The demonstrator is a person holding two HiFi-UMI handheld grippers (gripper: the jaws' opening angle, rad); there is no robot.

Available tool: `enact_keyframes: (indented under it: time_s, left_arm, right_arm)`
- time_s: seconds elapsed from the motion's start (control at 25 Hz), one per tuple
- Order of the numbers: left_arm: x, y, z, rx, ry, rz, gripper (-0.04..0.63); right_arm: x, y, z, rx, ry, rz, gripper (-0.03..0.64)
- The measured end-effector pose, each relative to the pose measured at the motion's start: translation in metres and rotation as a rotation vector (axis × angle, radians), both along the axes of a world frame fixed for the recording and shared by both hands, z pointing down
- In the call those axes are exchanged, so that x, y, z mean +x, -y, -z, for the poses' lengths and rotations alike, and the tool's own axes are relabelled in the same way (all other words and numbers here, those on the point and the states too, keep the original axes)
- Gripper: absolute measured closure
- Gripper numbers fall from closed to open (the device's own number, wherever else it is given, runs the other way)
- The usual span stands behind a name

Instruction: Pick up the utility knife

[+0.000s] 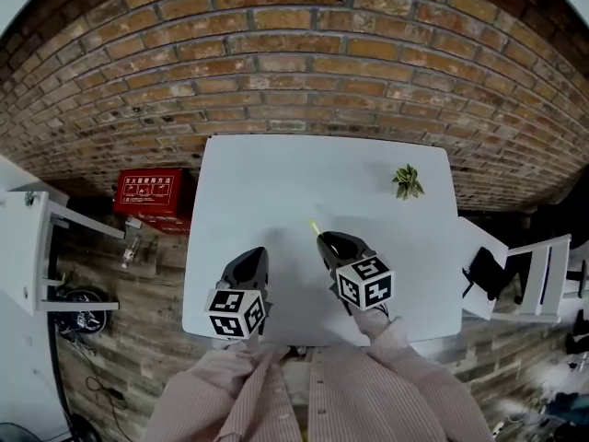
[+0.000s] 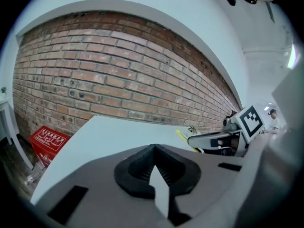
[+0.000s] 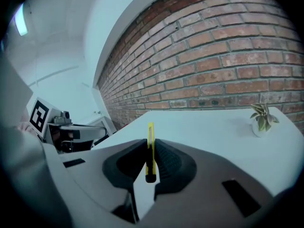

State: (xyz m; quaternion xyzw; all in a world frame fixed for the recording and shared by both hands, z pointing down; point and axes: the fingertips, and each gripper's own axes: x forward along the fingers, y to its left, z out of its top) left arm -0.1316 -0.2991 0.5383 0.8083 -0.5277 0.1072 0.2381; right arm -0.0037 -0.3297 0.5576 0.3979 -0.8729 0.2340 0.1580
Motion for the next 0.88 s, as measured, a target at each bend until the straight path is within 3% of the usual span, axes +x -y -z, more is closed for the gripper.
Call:
enact_keyframes:
  time_s: [0.36,0.88]
  left_arm:
    - [-0.004,-0.001,0.054,0.142,-0.011,0.008,0.603]
    - [-0.011,-0.009,0.102,0.275,-0.012,0.025,0.603]
  right_arm:
    - [0.021,-0.008,0.061,0.131,0.171,-0.057,0.565]
    - [0.058,-0.02,0.126,0.309,0.306,-0.165,0.565]
